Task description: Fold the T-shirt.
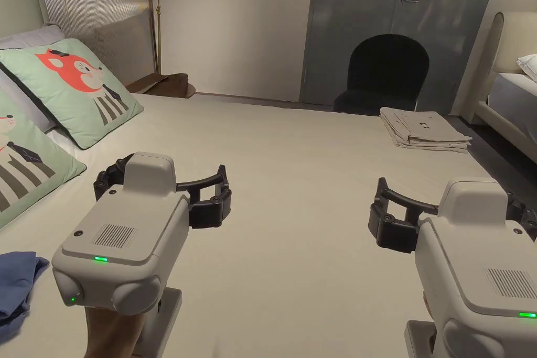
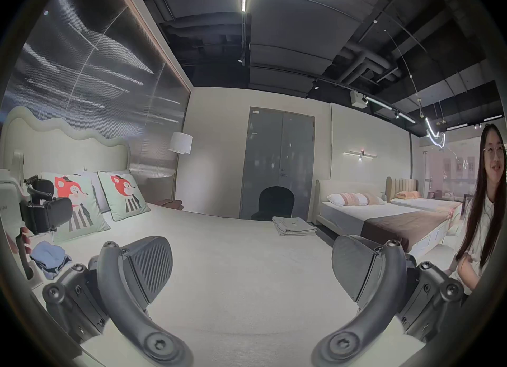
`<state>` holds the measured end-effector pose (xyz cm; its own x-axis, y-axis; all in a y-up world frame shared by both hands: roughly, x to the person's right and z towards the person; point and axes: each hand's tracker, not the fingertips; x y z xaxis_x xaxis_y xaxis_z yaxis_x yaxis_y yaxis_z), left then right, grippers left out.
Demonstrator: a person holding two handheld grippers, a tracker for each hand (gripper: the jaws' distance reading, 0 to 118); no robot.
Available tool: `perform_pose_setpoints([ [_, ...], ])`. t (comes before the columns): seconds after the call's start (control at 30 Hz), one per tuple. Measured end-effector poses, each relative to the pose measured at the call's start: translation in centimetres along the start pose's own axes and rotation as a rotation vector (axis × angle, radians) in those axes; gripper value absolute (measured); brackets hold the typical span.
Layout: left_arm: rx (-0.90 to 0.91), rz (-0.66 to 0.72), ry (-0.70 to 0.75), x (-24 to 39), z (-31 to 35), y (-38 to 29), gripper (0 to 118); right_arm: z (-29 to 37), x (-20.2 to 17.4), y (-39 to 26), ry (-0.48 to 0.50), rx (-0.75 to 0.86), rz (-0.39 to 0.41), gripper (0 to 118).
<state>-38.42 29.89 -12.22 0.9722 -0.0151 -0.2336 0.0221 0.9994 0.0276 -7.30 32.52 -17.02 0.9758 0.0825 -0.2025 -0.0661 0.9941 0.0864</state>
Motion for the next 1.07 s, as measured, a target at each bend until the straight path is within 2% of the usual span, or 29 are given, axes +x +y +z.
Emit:
perform_pose_setpoints([
  [0.17, -0.004, -0.004, -0.001, 0.1, -0.1, -0.1, 110, -0.5, 0.2, 0.4, 0.020, -0.102, -0.055, 114],
  [0.23, -0.004, 0.000, -0.005, 0.0, 0.0, -0.1, 110, -0.8, 0.3, 0.7, 0.015, -0.148, -0.098, 114],
  [0.33, -0.003, 0.012, -0.006, -0.1, -0.1, 0.0, 110, -1.1, 0.6, 1.2, -0.020, -0.255, -0.205, 114],
  [0.43, -0.002, 0.023, -0.005, -0.3, -0.1, 0.1, 110, -1.7, 1.0, 2.0, -0.027, -0.393, -0.264, 114],
  [0.5, 0.000, 0.022, -0.003, -0.4, -0.1, 0.1, 110, -2.2, 0.8, 2.6, -0.118, -0.516, -0.271, 114],
  [0.57, 0.003, 0.020, -0.001, -0.4, -0.1, 0.2, 110, -2.7, 0.9, 2.8, -0.163, -0.588, -0.283, 114],
  [0.73, 0.007, 0.019, -0.004, -0.4, 0.0, 0.3, 110, -3.2, 1.0, 2.3, -0.153, -0.605, -0.278, 114],
  [1.07, 0.011, 0.012, -0.006, -0.3, 0.1, 0.4, 110, -2.9, 0.5, 2.1, -0.137, -0.548, -0.216, 114],
])
